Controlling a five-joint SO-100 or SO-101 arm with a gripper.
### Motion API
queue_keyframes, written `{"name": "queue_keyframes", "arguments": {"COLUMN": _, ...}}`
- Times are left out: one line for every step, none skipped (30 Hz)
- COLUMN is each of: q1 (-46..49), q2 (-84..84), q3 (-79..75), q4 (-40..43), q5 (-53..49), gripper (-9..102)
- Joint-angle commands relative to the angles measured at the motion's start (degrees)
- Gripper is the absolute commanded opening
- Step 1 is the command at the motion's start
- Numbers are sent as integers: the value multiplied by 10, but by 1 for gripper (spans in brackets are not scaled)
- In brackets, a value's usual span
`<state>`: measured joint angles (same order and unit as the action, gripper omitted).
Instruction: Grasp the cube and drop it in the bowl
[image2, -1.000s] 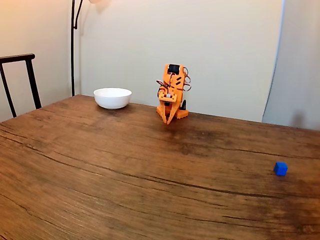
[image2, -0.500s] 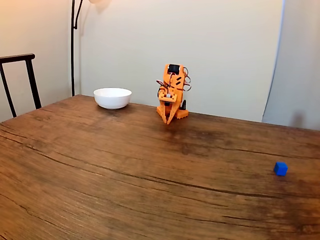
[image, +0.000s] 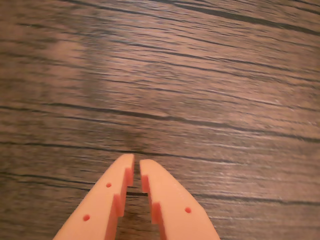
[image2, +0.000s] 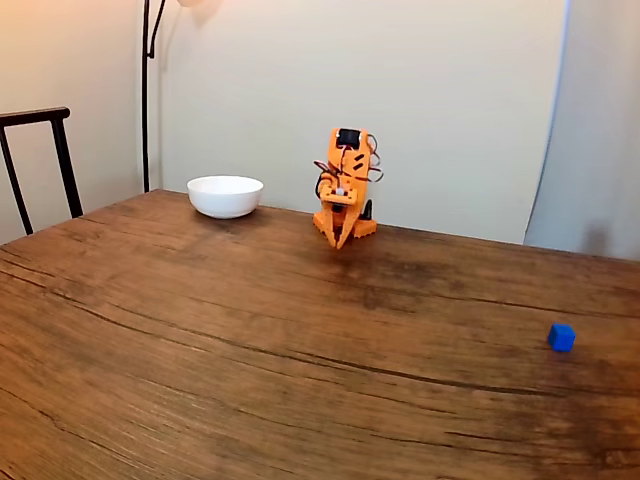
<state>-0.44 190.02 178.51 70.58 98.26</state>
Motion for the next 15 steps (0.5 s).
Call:
{"name": "queue_keyframes", "arguments": {"q1": -11, "q2": 4, "q3": -3, "q4": -35, "q5": -4, "gripper": -1}}
{"name": "queue_keyframes", "arguments": {"q1": -11, "q2": 4, "q3": -3, "q4": -47, "q5": -4, "gripper": -1}}
{"name": "queue_keyframes", "arguments": {"q1": -17, "q2": 4, "q3": -3, "q4": -56, "q5": -4, "gripper": 0}}
{"name": "queue_keyframes", "arguments": {"q1": -19, "q2": 4, "q3": -3, "q4": -62, "q5": -4, "gripper": 0}}
{"name": "queue_keyframes", "arguments": {"q1": -29, "q2": 4, "q3": -3, "q4": -67, "q5": -4, "gripper": 0}}
{"name": "queue_keyframes", "arguments": {"q1": -43, "q2": 4, "q3": -4, "q4": -71, "q5": -4, "gripper": 0}}
{"name": "queue_keyframes", "arguments": {"q1": -58, "q2": 4, "q3": -5, "q4": -81, "q5": -4, "gripper": 0}}
{"name": "queue_keyframes", "arguments": {"q1": -74, "q2": 4, "q3": -5, "q4": -94, "q5": -5, "gripper": 0}}
{"name": "queue_keyframes", "arguments": {"q1": -89, "q2": 4, "q3": -6, "q4": -109, "q5": -10, "gripper": 0}}
{"name": "queue_keyframes", "arguments": {"q1": -104, "q2": 4, "q3": -6, "q4": -123, "q5": -20, "gripper": 0}}
{"name": "queue_keyframes", "arguments": {"q1": -116, "q2": 4, "q3": -6, "q4": -134, "q5": -31, "gripper": 0}}
{"name": "queue_keyframes", "arguments": {"q1": -128, "q2": 4, "q3": -6, "q4": -142, "q5": -42, "gripper": 0}}
{"name": "queue_keyframes", "arguments": {"q1": -142, "q2": 4, "q3": -6, "q4": -148, "q5": -53, "gripper": 0}}
{"name": "queue_keyframes", "arguments": {"q1": -156, "q2": 4, "q3": -7, "q4": -156, "q5": -62, "gripper": 0}}
{"name": "queue_keyframes", "arguments": {"q1": -173, "q2": 4, "q3": -10, "q4": -165, "q5": -69, "gripper": 0}}
